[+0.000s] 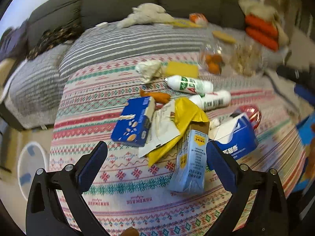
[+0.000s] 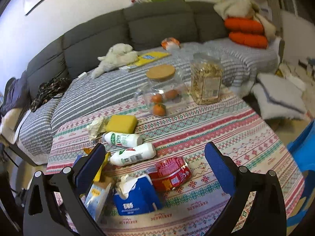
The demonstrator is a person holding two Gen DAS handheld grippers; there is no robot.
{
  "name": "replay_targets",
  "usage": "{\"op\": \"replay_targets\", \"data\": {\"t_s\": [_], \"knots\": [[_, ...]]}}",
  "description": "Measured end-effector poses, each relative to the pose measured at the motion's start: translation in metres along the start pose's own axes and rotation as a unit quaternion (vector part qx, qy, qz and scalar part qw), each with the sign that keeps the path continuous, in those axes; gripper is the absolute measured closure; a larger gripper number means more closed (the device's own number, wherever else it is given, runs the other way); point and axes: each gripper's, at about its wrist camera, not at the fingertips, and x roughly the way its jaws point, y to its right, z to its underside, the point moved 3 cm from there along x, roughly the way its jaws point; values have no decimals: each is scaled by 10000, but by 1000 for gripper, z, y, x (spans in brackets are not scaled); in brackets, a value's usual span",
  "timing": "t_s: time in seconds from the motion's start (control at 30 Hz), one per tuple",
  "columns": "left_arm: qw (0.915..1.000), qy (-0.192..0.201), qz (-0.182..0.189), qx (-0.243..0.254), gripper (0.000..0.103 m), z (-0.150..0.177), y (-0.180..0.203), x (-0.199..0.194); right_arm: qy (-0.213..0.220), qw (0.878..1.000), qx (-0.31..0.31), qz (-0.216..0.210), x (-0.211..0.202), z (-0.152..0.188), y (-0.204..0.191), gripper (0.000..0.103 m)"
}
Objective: Collect trash
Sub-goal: 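Grasp the yellow wrapper with the left gripper and lift it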
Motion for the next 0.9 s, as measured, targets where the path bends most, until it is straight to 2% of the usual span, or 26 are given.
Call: {"op": "replay_targets", "data": {"t_s": [0.1, 0.2, 0.27, 0.4, 0.43, 0.47, 0.5, 0.57, 0.67, 0.7, 0.77, 0.8, 0.9], "knots": [[9996, -141, -26, 231, 7, -6, 12, 16, -185, 9994, 156, 262, 18, 4, 19, 5], [9990, -228, 6, 372, 14, -17, 23, 34, -575, 9974, 426, -11, 30, 5, 29, 5], [9985, -316, -25, 444, 29, -23, 28, 47, -623, 9975, 334, 47, 32, 6, 29, 5], [9983, -328, 94, 462, 47, -29, 30, 65, -722, 9973, 143, 73, 35, 11, 27, 5], [9983, -278, 110, 494, 59, -30, 32, 65, -749, 9971, 140, 75, 36, 12, 27, 5], [9982, -223, 127, 541, 79, -32, 34, 65, -767, 9969, 164, 72, 37, 12, 28, 5], [9979, -172, 148, 614, 87, -33, 36, 63, -781, 9967, 207, 61, 38, 11, 29, 5], [9976, -61, 301, 620, 92, -36, 36, 58, -830, 9959, 357, 21, 41, 10, 34, 5], [9959, 49, 864, 279, 93, -44, 28, 44, -916, 9942, 560, -54, 44, 10, 40, 5], [9917, 99, 1283, 4, 94, -48, 24, 35, -946, 9938, 588, -68, 45, 10, 41, 5], [9797, 216, 1955, -377, 94, -54, 16, 18, -964, 9935, 598, -67, 46, 10, 42, 5], [9701, 286, 2343, -566, 94, -57, 12, 8, -971, 9936, 577, -72, 46, 11, 41, 5], [9509, 340, 2949, -871, 94, -58, 7, -7, -1009, 9936, 506, -105, 47, 12, 38, 5]]}}
